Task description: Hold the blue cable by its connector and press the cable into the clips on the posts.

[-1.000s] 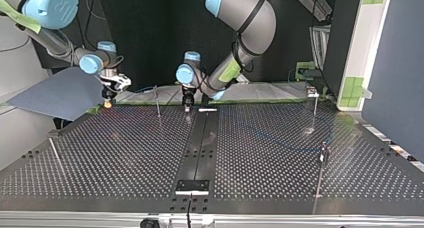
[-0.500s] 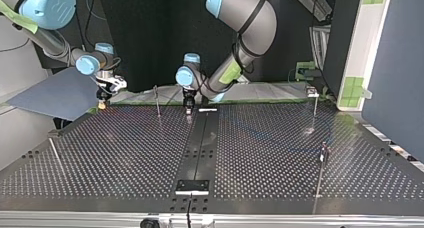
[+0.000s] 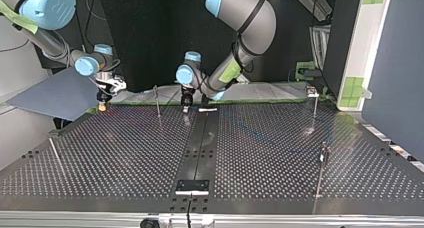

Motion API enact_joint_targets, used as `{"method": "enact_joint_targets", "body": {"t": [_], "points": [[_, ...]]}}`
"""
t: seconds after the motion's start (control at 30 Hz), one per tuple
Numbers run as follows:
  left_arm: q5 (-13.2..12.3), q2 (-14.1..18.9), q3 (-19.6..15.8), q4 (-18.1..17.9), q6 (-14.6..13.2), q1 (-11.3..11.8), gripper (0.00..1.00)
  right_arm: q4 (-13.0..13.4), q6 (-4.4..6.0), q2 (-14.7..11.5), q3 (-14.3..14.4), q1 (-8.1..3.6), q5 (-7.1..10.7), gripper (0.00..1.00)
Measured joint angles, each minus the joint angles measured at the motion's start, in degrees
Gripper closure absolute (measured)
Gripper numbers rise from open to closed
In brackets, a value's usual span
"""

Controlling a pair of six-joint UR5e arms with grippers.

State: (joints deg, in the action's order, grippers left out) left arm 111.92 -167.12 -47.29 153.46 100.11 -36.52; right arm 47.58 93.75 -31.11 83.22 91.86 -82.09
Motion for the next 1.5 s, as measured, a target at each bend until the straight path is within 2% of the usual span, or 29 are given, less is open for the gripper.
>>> {"method": "enact_joint_targets", "body": {"t": [0.03,0.07,0.1,0.17,0.37,0.53,0.7,0.83,1.03,1.23,1.5], "points": [[-0.53,0.0,-0.09,-0.1,-0.04,0.0,0.53,-0.03,0.01,0.0,-0.01,0.0,0.02,1.0],[-0.93,0.0,-0.15,-0.18,-0.07,0.0,0.38,-0.07,0.02,0.01,-0.01,0.01,0.04,1.0],[-1.32,0.01,-0.24,-0.31,-0.14,-0.02,0.38,-0.08,0.04,0.01,-0.02,0.01,0.06,1.0],[-2.3,0.1,-0.74,-0.8,-0.62,-0.13,0.01,-0.1,0.09,0.02,-0.02,0.05,0.11,1.0],[-5.17,0.66,-2.62,-0.32,-3.44,-0.73,0.01,-0.27,0.14,0.1,-0.02,0.1,0.16,1.0],[-4.51,2.91,-5.12,1.77,-6.25,-1.4,0.01,-0.54,0.16,0.12,-0.01,0.18,0.16,1.0],[-5.01,5.68,-7.92,0.34,-8.85,-2.44,0.01,-0.63,0.15,0.16,-0.01,0.32,0.15,1.0],[-6.81,7.1,-9.73,-0.24,-10.07,-3.54,0.01,-0.75,0.15,0.17,-0.02,0.36,0.16,1.0],[-8.69,7.37,-10.2,1.13,-10.69,-4.93,0.01,-0.95,0.17,0.2,-0.02,0.38,0.16,1.0],[-8.91,7.38,-10.23,2.73,-10.9,-5.61,0.01,-1.07,0.55,0.27,-0.02,0.38,0.3,1.0],[-9.03,7.41,-10.24,2.27,-10.49,-6.93,0.01,-1.08,0.85,0.44,-0.02,0.38,0.75,1.0]]}}
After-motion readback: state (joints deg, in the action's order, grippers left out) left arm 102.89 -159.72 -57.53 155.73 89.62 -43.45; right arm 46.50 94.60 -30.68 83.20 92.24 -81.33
